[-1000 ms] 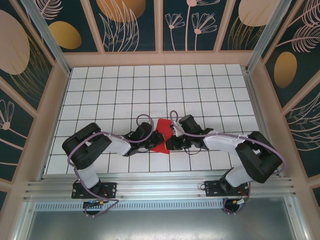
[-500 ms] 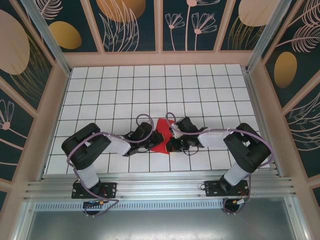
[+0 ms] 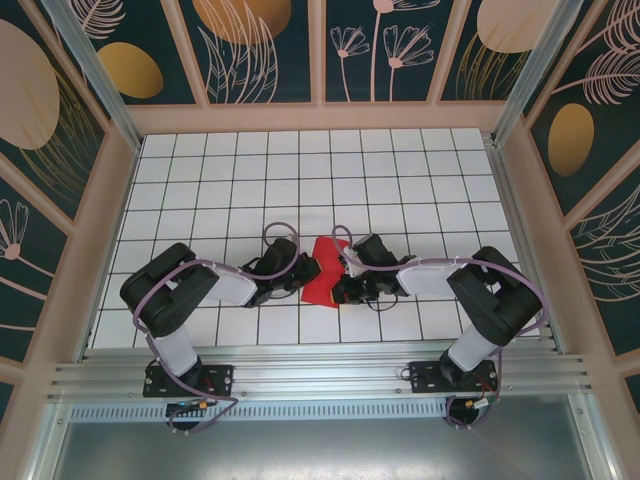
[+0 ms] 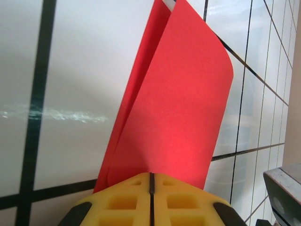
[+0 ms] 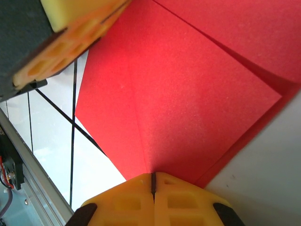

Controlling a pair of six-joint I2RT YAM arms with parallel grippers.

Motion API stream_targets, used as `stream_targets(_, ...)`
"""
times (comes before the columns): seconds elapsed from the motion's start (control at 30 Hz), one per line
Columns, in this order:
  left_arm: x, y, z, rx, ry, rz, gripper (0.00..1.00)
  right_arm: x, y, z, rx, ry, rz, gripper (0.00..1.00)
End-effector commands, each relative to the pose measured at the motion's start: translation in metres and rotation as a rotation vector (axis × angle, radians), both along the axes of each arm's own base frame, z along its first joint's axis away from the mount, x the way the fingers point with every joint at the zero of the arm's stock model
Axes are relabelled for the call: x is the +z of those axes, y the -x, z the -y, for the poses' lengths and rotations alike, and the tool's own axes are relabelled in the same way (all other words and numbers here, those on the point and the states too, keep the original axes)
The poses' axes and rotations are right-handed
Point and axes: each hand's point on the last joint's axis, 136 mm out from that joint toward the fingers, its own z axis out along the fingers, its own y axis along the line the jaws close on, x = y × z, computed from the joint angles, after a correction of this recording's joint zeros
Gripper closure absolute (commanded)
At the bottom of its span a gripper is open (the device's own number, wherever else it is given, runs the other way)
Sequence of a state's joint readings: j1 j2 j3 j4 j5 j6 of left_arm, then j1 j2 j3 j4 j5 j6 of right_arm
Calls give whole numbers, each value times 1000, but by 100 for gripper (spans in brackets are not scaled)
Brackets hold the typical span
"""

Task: Fold a paper plane with a square sheet of paper (pick it up from the middle)
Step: Fold the triangle a second time at the center of the table.

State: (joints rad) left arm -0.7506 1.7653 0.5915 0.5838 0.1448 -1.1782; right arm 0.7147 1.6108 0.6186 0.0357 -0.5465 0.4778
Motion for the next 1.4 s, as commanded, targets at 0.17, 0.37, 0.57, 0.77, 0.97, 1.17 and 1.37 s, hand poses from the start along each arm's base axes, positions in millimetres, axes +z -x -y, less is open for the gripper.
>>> stream_targets(0.17, -17, -25, -39, 94, -250, -10, 91, -28, 21, 31, -25, 138, -74, 96)
stream_targets(0.37, -6, -35, -51, 123, -308, 13, 90, -27, 20, 29, -25, 128, -72, 96)
stream_targets(0.57, 39, -42, -32, 60, -203, 95, 88, -22, 15, 23, -25, 111, -59, 96)
stream_targets(0.77, 78, -14, 5, -88, 37, 142, 94, -8, 5, 13, -22, 68, -26, 94)
stream_targets(0.97, 67, 13, 38, -221, 99, 102, 96, 2, -1, 8, -22, 50, -5, 94)
stream_targets(1.17, 23, 9, 30, -165, -12, 24, 99, 14, -6, 2, -22, 17, 14, 93)
stream_targets(1.37, 2, 10, 19, -124, -56, 0, 99, 30, -10, -6, -14, -23, 36, 93)
